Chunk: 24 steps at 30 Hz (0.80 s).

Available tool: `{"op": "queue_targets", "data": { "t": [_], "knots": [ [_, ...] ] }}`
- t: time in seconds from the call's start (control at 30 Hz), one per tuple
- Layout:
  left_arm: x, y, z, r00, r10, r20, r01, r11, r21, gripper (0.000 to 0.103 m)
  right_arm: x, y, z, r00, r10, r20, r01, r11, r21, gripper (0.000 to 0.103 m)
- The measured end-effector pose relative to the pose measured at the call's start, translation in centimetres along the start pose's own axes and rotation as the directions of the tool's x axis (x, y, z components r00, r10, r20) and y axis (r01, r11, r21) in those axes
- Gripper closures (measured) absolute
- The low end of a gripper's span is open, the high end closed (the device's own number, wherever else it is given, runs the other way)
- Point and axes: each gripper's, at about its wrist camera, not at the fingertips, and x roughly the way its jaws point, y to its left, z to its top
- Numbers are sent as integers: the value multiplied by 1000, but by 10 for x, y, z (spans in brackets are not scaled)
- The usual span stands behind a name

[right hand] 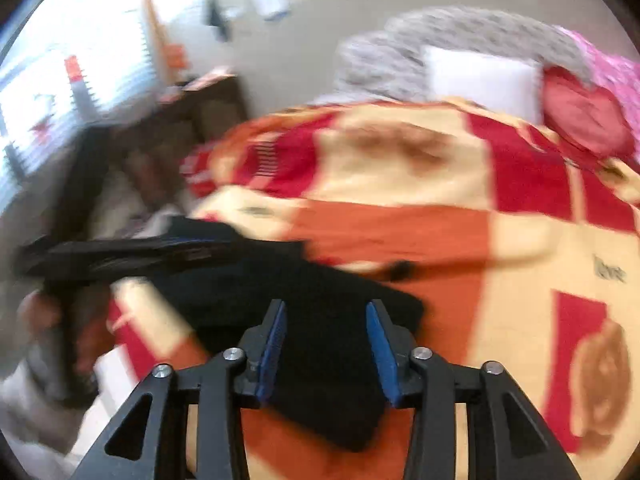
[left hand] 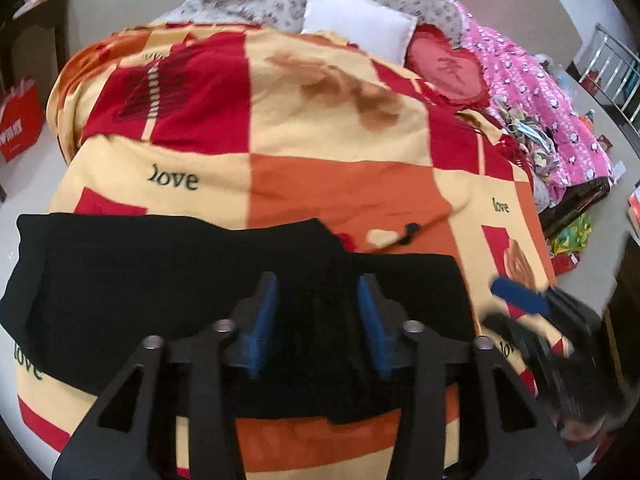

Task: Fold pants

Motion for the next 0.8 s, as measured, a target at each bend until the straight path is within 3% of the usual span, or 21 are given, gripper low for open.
{"op": "queue_targets", "data": {
  "t": [0.07,0.23,0.37,0.5,0.63,0.8],
  "knots": [
    [6,-6,-2,1000,15,-1,-15,1000,4,59,21,-16,4,999,-16,-37,17,999,29,79],
    [40,-14,-11,988,149,-38,-147,988,50,59,64,-12,7,986,-129,-104,123,990,-67,80],
    [44,-9,-18,987,158,-2,-158,987,43,50,72,-9,17,984,-144,-105,133,986,-104,80],
    [40,-7,-23,988,154,-14,-153,987,50,49,54,-7,18,986,-116,-116,107,991,-78,80],
    [31,-2,-30,988,155,-15,-155,988,30,49,26,16,-2,991,-76,-115,60,989,-135,80],
    [29,4,-38,988,152,-1,-152,988,4,44,32,26,-36,986,-99,-133,78,985,-157,79]
  ]
}}
